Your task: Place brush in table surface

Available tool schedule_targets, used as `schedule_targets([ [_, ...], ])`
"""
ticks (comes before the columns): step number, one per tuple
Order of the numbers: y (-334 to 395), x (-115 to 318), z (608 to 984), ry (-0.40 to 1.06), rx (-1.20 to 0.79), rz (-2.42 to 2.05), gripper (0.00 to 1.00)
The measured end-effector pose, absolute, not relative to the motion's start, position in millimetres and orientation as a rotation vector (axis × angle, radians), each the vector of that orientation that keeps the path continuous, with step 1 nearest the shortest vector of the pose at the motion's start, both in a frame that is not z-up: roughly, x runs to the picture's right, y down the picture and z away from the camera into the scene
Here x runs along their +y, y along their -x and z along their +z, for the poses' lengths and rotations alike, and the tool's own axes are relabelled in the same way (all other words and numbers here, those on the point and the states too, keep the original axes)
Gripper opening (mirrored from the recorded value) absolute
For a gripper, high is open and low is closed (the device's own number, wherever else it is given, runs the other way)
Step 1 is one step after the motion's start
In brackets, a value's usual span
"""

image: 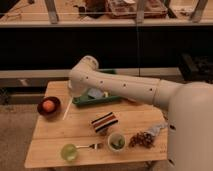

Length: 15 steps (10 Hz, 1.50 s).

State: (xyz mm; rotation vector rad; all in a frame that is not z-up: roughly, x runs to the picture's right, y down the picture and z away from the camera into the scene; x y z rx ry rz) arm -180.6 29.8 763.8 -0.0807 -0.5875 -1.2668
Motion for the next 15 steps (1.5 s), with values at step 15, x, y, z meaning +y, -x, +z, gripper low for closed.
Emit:
schedule_targets([
  [15,205.5,144.8,754.8,0.4,-0.421,-1.17,0.15],
])
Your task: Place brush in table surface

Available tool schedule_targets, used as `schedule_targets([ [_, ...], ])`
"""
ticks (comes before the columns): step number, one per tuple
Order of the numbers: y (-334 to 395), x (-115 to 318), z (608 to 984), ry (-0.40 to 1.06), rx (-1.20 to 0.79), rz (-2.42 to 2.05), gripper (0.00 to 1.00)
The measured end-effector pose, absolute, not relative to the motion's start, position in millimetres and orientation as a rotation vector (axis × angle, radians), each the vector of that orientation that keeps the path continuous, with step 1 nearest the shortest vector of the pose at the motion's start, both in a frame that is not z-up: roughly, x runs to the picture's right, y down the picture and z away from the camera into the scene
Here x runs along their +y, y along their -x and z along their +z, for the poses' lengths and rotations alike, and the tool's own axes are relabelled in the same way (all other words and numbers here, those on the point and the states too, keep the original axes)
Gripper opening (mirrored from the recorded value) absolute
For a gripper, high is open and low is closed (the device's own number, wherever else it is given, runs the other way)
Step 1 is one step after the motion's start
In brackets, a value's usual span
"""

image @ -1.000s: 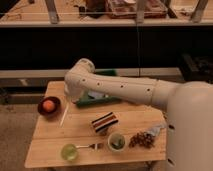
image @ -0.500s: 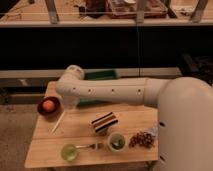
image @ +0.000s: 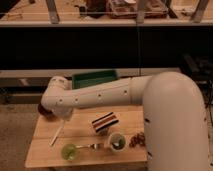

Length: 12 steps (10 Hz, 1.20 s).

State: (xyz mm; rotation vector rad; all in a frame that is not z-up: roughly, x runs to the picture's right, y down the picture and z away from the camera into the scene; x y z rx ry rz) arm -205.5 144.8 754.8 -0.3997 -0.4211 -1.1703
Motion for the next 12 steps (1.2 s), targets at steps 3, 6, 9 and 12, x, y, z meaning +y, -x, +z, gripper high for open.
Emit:
schedule_targets([
  [3,206.6,178.1,784.1,0.451,-0.472,-1.047,0.47],
  [6,205.0,185.4,793.8,0.474,-0.514,-0.954,0.8],
  [9,208.4,184.0,795.1,0.473,-0.542,-0.965,0.8],
  [12,210.2,173.2,794.1,0.452,-0.57,-0.968,0.8],
])
